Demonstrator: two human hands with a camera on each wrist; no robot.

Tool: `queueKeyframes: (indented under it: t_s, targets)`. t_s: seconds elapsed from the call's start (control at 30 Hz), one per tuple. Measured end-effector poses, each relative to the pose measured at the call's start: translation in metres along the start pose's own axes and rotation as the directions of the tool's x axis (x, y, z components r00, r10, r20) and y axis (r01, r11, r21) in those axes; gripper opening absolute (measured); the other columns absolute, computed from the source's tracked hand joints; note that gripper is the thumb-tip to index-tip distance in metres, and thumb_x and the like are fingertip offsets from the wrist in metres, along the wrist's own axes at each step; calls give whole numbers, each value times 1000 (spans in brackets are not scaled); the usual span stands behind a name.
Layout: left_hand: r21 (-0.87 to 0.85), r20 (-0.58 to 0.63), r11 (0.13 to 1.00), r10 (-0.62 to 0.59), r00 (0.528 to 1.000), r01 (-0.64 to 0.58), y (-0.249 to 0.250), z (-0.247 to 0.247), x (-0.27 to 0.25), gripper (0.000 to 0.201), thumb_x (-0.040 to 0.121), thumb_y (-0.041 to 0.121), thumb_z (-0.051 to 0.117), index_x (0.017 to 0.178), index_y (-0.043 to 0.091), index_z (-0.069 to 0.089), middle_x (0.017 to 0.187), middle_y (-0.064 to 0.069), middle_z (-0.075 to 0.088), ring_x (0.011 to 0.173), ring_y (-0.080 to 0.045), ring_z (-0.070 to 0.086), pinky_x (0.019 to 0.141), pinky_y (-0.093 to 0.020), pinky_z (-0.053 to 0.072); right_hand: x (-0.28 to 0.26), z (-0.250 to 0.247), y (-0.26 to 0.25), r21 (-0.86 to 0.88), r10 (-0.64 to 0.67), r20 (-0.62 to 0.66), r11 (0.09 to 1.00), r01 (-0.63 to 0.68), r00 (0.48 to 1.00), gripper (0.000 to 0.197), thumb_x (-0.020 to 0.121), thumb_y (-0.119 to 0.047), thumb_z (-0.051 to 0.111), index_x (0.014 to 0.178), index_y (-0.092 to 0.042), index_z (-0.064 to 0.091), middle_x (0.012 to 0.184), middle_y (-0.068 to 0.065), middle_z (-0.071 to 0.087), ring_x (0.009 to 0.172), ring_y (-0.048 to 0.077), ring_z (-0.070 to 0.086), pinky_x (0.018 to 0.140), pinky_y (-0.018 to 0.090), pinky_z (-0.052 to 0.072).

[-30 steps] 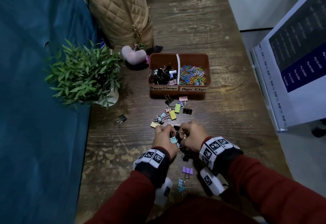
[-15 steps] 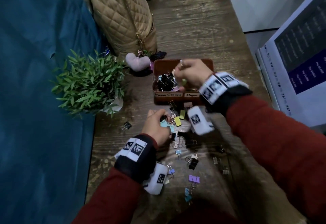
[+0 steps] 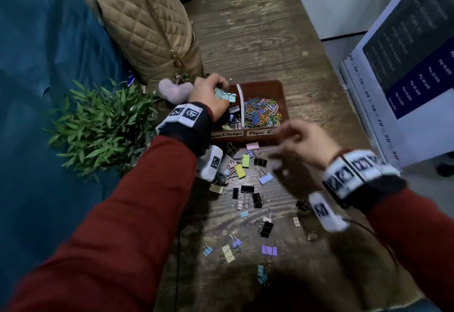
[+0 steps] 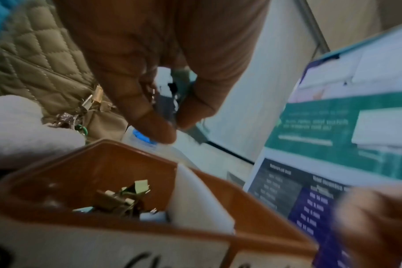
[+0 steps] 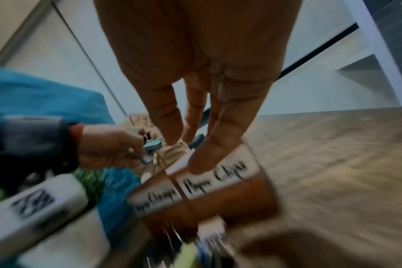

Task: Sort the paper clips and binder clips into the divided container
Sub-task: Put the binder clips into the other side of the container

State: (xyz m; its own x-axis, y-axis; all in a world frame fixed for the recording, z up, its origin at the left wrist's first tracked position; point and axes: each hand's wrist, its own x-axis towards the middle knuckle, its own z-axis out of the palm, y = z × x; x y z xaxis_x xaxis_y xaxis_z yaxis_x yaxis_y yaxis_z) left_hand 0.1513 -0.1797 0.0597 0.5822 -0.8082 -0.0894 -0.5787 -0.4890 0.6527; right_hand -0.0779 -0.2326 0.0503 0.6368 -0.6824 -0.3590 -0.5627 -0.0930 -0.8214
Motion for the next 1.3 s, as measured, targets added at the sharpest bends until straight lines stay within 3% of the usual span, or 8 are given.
queueKeyframes:
  t_s: [0.1,0.17,0.37,0.57,0.7,0.83,1.03,1.3]
  targets:
    - [242,172,970,-24,985,-19,-10,7,-4,62,73,9,70,128,30,50,129,-12,48,116,-26,51,100,-28,41,-43,-3,44,-211,116,128,973,-88,985,33,75,7,68,93,-20,62,82,-8,63,62,-13,57,63,7,42]
    - [279,178,960,-16,984,-35,-12,4,-16,72,75,12,71,138,31,41,136,-13,42,122,-29,47,106,-35,38,-61,-6,67,-391,164,130,915,-102,978,40,70,-2,75,103,-20,62,92,-6,62,84,1,63,72,6,39]
    - [244,158,965,-139,978,98,-26,-4,-88,53,76,18,72,124,32,53,109,2,49,102,-18,55,95,-35,46,-95,13,101,-673,249,273,740,-1,929,103,56,-24,84,143,-27,28,133,3,30,113,24,52,95,26,44]
    - [307,368,932,-303,879,192,-45,24,-184,36,83,32,66,117,33,55,119,5,52,104,-15,54,92,-31,49,-87,47,101,-667,139,196,744,28,971,65,76,-18,67,135,-22,40,123,5,42,105,27,57,90,30,45]
    - [391,402,897,-367,839,206,-46,45,-234,67,75,61,63,132,35,40,138,3,34,124,-20,39,103,-39,41,-75,68,90,-589,36,179,804,78,983,39,85,-26,63,122,-19,54,118,2,52,107,24,56,93,31,44]
    - [432,451,887,-372,811,167,-41,67,-270,104,53,81,61,140,41,20,153,4,8,139,-29,14,109,-46,30,-66,76,70,-534,-130,232,812,237,964,60,79,-45,66,133,-31,43,138,0,38,125,22,39,104,38,38]
    - [479,553,868,-417,721,135,-38,104,-291,130,55,79,64,143,38,-22,150,0,-35,140,-37,-22,114,-52,17,-61,78,69,-745,83,596,429,511,799,122,42,-83,65,141,-51,1,156,-1,-13,142,34,-7,109,62,19]
    - [549,324,819,-391,861,165,-50,100,-284,105,72,61,66,148,28,1,155,-6,-11,140,-32,12,107,-45,34,-64,82,75,-802,-26,424,454,389,905,123,43,-81,67,140,-50,-3,156,1,-6,142,33,4,110,57,21]
